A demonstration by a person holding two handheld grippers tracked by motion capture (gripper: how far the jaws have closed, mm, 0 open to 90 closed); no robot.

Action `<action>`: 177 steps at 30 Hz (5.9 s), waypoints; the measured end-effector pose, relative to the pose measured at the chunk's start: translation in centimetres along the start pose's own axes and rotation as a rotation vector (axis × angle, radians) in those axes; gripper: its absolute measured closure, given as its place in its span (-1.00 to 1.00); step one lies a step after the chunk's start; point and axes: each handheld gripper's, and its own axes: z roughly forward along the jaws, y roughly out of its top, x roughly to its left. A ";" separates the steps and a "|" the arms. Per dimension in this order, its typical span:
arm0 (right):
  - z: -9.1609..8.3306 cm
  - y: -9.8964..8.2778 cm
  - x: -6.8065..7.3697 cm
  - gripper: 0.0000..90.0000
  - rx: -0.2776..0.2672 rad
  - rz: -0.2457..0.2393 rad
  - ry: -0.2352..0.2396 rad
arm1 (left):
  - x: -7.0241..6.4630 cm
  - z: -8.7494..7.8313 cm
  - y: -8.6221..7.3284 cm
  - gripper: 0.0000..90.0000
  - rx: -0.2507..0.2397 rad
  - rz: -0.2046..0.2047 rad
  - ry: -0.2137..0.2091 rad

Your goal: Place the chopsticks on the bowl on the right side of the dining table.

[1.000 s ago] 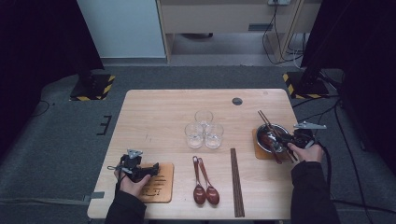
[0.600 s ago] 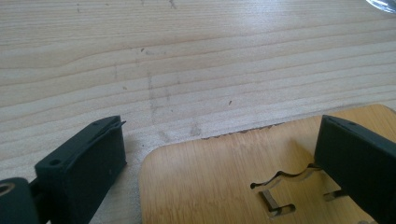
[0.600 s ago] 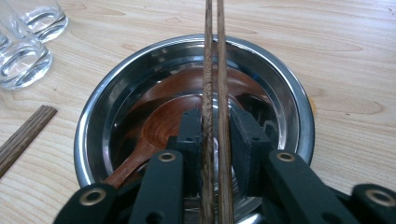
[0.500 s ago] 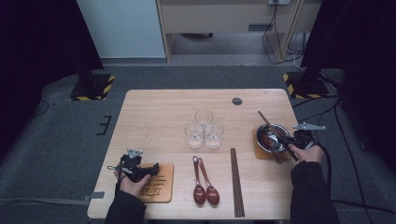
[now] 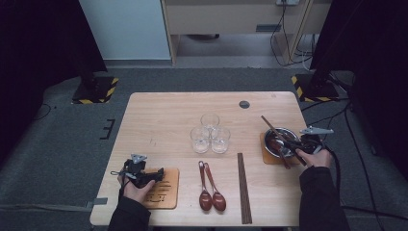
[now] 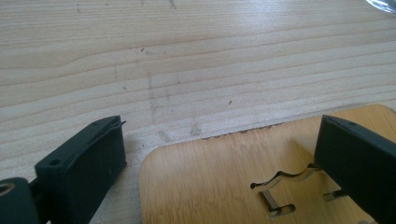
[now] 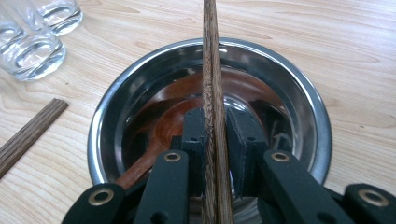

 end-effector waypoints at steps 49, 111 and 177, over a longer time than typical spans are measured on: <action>-5.3 -1.2 2.4 0.35 -0.138 0.057 -0.024 | 0.0 0.0 0.0 -0.98 0.000 0.000 0.000; -6.3 -5.0 0.5 0.48 -0.048 0.124 -0.151 | 0.0 0.0 0.0 -0.98 0.000 0.000 0.000; -1.4 3.3 2.1 0.38 -0.191 0.093 -0.165 | 0.0 0.0 0.0 -0.98 0.000 0.000 -0.001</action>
